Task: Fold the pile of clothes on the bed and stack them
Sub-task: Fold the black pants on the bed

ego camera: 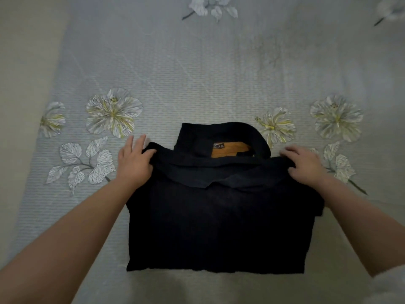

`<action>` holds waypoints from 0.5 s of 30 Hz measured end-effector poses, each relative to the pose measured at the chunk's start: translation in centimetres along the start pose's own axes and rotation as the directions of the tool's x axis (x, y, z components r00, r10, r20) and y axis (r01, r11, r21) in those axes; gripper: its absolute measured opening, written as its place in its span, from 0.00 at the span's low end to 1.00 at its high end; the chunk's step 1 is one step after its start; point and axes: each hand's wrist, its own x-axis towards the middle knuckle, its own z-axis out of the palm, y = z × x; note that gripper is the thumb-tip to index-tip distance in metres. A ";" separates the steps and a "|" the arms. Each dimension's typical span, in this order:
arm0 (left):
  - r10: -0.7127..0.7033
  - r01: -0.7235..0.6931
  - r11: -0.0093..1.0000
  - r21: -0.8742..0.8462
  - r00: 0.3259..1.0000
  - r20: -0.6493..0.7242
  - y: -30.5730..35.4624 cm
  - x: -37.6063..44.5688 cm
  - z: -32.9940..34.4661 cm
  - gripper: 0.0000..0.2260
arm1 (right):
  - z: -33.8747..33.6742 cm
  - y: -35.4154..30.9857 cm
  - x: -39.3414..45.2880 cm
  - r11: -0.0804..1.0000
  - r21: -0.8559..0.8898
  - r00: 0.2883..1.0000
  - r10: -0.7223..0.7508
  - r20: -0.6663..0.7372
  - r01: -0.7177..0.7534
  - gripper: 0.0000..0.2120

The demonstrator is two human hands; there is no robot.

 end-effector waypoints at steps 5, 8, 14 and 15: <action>-0.016 0.014 0.999 -0.034 0.998 -0.063 0.0 2.5 -2.0 0.10 | -1.8 0.3 0.9 0.996 0.082 0.998 0.016 0.062 -0.021 0.12; -0.043 -0.027 0.980 -0.199 0.939 -0.342 -0.8 2.3 -3.0 0.14 | -4.0 0.5 0.0 0.936 0.348 0.982 0.112 -0.153 -0.052 0.11; -0.183 0.061 0.956 -0.287 0.890 -0.418 -2.6 2.7 -4.1 0.14 | -6.8 -0.1 -0.1 0.948 0.313 0.902 0.182 -0.390 -0.056 0.18; -0.207 0.094 0.953 -0.289 0.897 -0.390 -2.1 3.1 -4.2 0.12 | -6.6 -0.2 0.5 0.966 0.244 0.907 0.176 -0.382 -0.085 0.18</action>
